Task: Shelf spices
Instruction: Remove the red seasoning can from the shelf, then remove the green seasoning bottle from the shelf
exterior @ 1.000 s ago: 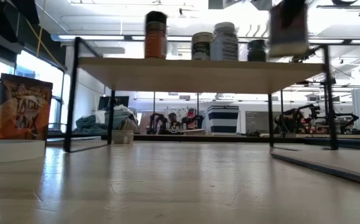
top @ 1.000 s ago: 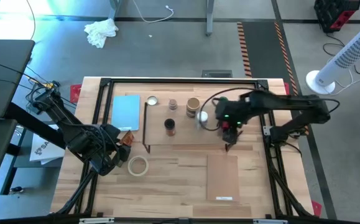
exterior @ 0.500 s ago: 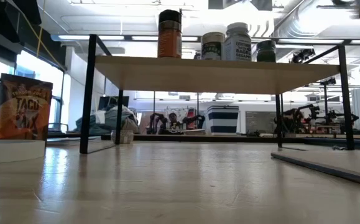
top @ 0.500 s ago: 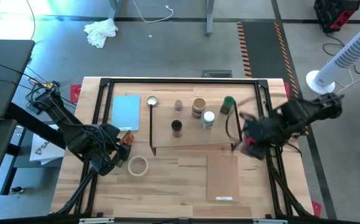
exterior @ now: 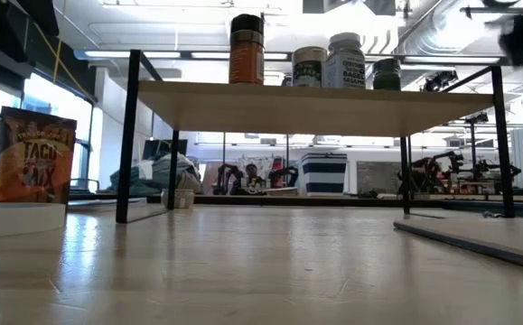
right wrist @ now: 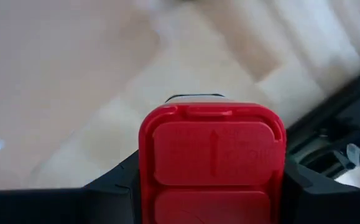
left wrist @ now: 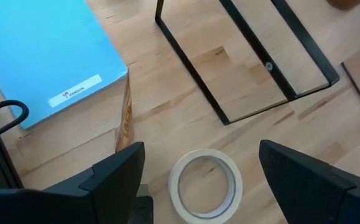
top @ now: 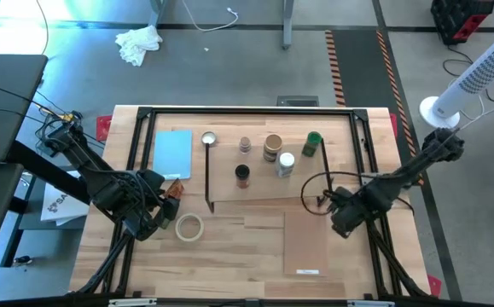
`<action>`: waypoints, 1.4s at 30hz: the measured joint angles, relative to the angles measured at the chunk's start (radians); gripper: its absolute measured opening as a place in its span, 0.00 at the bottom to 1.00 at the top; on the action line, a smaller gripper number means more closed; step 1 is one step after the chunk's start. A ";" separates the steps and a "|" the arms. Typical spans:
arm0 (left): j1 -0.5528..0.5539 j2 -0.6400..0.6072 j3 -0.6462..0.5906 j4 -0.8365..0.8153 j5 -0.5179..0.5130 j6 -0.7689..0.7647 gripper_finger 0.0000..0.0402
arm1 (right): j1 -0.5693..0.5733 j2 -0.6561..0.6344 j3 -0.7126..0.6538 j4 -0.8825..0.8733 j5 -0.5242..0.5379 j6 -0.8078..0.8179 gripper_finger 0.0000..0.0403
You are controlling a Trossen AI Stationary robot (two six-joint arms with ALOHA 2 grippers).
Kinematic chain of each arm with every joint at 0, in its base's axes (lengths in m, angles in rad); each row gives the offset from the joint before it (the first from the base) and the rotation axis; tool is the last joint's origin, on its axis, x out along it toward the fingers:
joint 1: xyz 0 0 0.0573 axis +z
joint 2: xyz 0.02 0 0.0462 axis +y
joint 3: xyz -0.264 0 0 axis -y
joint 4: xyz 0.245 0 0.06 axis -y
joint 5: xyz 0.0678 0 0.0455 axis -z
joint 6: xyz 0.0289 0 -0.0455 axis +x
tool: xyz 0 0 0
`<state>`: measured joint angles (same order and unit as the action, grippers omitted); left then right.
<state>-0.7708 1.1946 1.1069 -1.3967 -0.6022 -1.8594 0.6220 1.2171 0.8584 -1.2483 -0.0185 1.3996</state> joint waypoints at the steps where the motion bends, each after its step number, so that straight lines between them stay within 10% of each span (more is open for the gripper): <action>1: 0.000 0.000 0.000 0.002 0.011 0.002 0.78 | 0.000 -0.003 -0.037 0.028 0.011 0.049 0.48; 13: 0.000 0.000 0.000 0.005 0.082 0.004 0.78 | 0.001 -0.108 -0.194 0.168 0.131 0.278 0.49; 21: 0.000 0.000 0.000 0.004 0.082 0.004 0.78 | 0.001 -0.149 -0.191 0.227 0.014 0.195 0.94; 26: 0.000 0.000 0.000 0.005 0.084 0.003 0.78 | 0.001 -0.162 -0.180 0.209 0.015 0.190 0.96; 34: 0.000 0.000 0.000 0.002 0.092 0.008 0.78 | 0.014 -0.179 0.050 -0.161 0.092 0.115 0.95; 42: 0.000 0.000 0.000 0.000 0.091 0.024 0.78 | -0.052 -0.179 0.386 -0.321 0.445 0.197 0.95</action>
<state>-0.7708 1.1946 1.1070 -1.3968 -0.5110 -1.8359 0.5703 1.0378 1.2439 -1.5697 0.4265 1.5971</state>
